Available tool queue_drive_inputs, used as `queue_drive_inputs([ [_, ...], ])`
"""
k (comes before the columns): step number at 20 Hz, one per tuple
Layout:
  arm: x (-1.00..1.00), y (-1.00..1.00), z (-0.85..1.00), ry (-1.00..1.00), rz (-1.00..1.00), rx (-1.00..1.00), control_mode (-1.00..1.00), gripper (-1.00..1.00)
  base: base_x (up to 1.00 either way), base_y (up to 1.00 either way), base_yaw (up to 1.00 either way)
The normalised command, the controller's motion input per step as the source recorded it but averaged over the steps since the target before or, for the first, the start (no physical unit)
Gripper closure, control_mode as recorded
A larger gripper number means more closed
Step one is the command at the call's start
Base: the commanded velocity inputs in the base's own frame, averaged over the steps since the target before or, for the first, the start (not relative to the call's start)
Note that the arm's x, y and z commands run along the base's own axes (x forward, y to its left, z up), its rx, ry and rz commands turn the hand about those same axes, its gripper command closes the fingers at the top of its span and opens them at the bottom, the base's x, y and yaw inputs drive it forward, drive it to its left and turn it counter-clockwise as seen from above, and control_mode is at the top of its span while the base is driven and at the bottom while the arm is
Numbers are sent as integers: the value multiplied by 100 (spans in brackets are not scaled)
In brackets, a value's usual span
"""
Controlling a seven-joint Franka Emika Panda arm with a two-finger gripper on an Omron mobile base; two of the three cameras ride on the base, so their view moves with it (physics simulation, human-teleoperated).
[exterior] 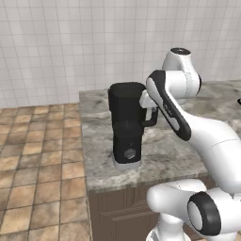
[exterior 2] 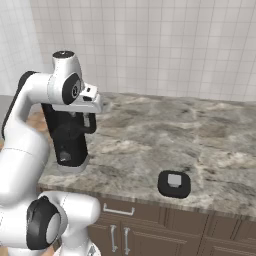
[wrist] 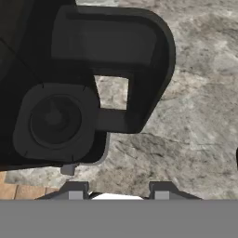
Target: Close the lid blender by securely placing the lid on top.
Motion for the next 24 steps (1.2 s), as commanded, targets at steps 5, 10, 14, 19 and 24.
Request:
queue_drive_inputs([
  [5,-6,4,-19,1,1,0,-100,-100,0,0,0],
  [10,-52,-89,-49,-7,0,10,-100,-100,0,0,0],
  [14,-57,-100,-41,6,-7,16,-100,-100,0,0,0],
  [19,-15,-100,-41,22,-12,10,-100,-100,0,0,0],
  [24,8,-100,-46,23,-7,5,-100,-100,0,0,0],
])
